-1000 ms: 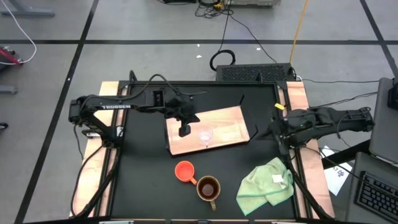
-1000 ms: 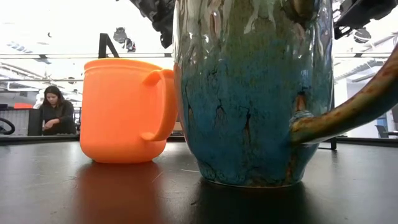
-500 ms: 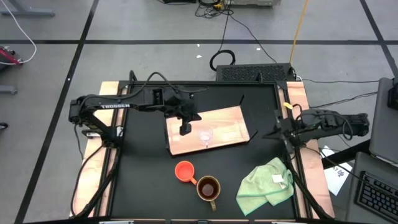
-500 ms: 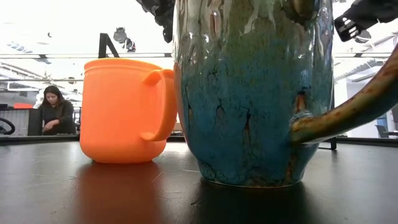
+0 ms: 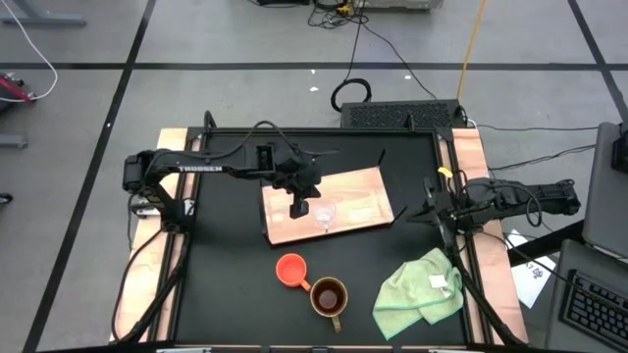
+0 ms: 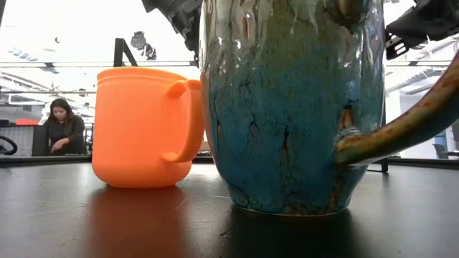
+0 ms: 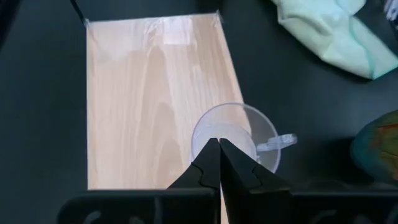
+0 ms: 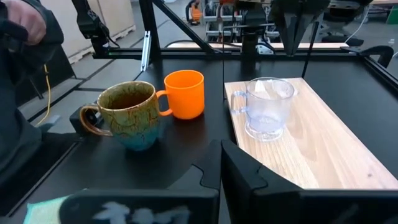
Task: Stack small to large cups/mugs on shelf
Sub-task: Put the transparent mug on the shelf
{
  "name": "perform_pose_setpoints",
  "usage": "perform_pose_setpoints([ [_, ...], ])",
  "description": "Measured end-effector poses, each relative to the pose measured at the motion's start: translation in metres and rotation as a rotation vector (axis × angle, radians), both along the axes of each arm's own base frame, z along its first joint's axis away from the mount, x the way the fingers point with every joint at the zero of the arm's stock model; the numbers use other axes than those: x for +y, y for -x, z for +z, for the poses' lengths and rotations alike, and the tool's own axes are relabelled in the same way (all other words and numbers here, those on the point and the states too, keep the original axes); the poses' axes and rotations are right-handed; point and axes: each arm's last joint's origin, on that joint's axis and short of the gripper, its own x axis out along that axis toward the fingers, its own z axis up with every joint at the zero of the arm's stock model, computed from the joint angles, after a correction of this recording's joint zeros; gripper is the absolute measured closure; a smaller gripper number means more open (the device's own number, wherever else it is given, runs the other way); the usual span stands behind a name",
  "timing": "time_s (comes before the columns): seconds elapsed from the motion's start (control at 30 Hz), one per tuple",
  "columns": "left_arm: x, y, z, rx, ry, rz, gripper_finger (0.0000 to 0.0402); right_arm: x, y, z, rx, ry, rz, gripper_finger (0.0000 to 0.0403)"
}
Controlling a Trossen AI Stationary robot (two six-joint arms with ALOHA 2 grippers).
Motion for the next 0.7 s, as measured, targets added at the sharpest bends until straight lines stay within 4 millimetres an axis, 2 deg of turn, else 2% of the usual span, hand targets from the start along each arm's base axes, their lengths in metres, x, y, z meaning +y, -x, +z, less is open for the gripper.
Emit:
perform_pose_setpoints([
  [0.17,0.001,-0.004,0.000,-0.025,-0.023,0.018,0.0400,0.000,0.000,0.000,0.000,0.000,0.000,0.0403],
  [0.33,0.001,-0.002,0.005,-0.032,-0.036,0.009,0.0378,0.000,0.000,0.000,-0.003,-0.001,0.000,0.0403],
  [0.53,-0.004,-0.013,0.019,-0.034,-0.037,-0.009,0.0326,0.000,0.000,0.000,-0.002,-0.001,0.000,0.0403],
  [0.7,-0.009,-0.034,0.027,0.023,-0.039,-0.025,0.0276,0.000,0.000,0.000,0.001,-0.001,0.000,0.0403],
])
